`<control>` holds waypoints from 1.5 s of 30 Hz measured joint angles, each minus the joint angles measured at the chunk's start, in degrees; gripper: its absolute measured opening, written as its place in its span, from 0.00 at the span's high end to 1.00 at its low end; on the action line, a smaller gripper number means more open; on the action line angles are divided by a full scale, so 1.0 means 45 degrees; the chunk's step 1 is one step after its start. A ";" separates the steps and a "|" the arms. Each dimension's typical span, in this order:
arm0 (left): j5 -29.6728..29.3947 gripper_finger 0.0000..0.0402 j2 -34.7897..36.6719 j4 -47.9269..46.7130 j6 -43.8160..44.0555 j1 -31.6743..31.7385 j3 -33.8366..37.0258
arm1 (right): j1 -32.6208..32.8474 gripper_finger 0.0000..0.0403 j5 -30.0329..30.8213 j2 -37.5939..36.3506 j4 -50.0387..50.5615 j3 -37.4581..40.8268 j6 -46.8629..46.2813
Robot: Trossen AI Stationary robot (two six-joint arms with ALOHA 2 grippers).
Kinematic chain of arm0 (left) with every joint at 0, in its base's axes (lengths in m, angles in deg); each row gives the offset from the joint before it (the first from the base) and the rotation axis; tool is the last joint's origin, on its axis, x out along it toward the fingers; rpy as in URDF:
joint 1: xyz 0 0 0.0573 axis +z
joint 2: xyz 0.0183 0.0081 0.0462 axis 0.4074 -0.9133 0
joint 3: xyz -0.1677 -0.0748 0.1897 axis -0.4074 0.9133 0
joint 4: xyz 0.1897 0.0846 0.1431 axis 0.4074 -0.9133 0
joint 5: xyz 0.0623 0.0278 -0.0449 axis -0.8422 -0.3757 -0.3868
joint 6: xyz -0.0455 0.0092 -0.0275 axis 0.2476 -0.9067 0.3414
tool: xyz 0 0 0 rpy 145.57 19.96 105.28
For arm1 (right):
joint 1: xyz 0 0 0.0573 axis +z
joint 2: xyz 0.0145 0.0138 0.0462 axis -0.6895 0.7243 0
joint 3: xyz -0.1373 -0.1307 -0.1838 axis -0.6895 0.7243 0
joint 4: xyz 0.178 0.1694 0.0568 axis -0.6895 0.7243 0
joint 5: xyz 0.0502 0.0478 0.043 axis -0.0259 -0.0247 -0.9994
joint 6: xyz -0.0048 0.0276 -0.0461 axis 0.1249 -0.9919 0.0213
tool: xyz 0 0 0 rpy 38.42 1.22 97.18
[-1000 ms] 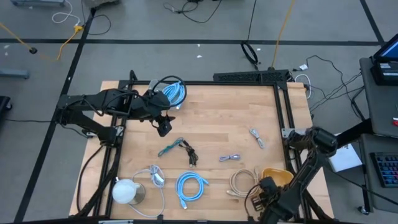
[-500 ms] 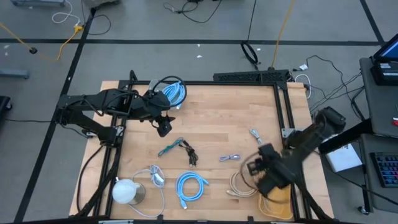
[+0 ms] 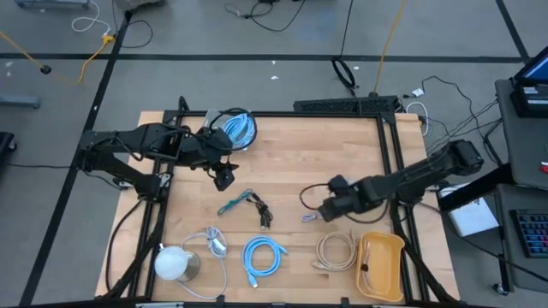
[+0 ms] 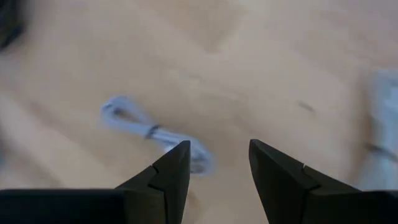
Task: Pick & Place USB Port
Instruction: Put the purple charger cable into the yellow bin
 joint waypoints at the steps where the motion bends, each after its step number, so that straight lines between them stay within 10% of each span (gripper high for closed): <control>1: -0.0003 0.42 0.0000 -0.0006 -0.0001 0.0004 0.0000 | -0.0241 0.60 -0.0623 0.0027 -0.0838 0.0154 0.1016; 13: 0.2059 0.42 -0.0189 -0.1914 -0.1349 -0.0240 0.0006 | -0.0291 0.62 -0.4581 0.0352 -0.5151 0.0375 0.5635; 23: 0.1635 0.42 -0.0155 -0.1910 -0.1311 -0.0642 0.0005 | 0.0081 0.67 -0.3760 0.0353 -0.5879 0.0370 0.5107; 45: 0.1516 0.42 -0.0155 -0.1924 -0.0482 -0.0826 0.0005 | 0.0032 0.61 -0.2123 0.1828 -0.3514 0.0364 1.1225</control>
